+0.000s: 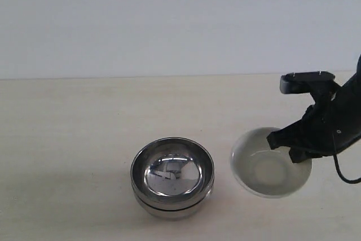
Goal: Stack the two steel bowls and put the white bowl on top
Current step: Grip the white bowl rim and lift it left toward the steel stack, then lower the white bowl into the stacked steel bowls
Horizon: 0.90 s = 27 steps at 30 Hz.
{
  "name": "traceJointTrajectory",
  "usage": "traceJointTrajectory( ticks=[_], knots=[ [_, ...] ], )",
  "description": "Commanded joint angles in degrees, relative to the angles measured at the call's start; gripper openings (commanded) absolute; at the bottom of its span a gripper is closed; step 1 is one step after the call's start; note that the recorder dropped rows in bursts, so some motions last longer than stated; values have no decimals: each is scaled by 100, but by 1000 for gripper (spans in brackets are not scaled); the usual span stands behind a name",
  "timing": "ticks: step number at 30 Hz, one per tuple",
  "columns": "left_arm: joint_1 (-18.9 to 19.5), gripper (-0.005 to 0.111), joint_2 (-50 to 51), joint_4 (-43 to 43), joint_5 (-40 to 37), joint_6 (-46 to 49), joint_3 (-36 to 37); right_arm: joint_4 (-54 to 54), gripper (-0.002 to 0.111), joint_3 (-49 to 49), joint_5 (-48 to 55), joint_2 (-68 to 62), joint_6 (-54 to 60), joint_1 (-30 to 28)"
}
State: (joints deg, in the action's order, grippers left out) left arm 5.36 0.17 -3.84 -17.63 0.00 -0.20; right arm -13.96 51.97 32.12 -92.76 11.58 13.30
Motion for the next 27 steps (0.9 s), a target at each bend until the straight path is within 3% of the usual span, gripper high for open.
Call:
traceJointTrajectory(
  ticks=[1, 5, 9, 10, 12, 15, 19, 27],
  knots=[
    [21, 4, -17, 31, 1, -45, 20, -364, 0, 3, 9, 450, 186, -17],
    [21, 4, -17, 31, 1, -45, 20, -888, 0, 3, 125, 632, 542, -17],
    [21, 4, -17, 31, 1, -45, 20, -2923, 0, 13, 433, 695, 2031, -5],
    [21, 4, -17, 31, 1, -45, 20, -3678, 0, 13, 600, 684, 2596, 98],
    [21, 4, -17, 31, 1, -45, 20, -4029, 0, 13, 501, 684, 2816, 530],
    [21, 4, -17, 31, 1, -45, 20, -4029, 0, 90, -147, 501, 2727, 1338],
    [21, 4, -17, 31, 1, -45, 20, -4029, 0, 700, -89, -249, 2431, 1825],
    [21, 4, -17, 31, 1, -45, 20, -2975, 0, 962, -627, -788, 1626, 1855]
  ],
)
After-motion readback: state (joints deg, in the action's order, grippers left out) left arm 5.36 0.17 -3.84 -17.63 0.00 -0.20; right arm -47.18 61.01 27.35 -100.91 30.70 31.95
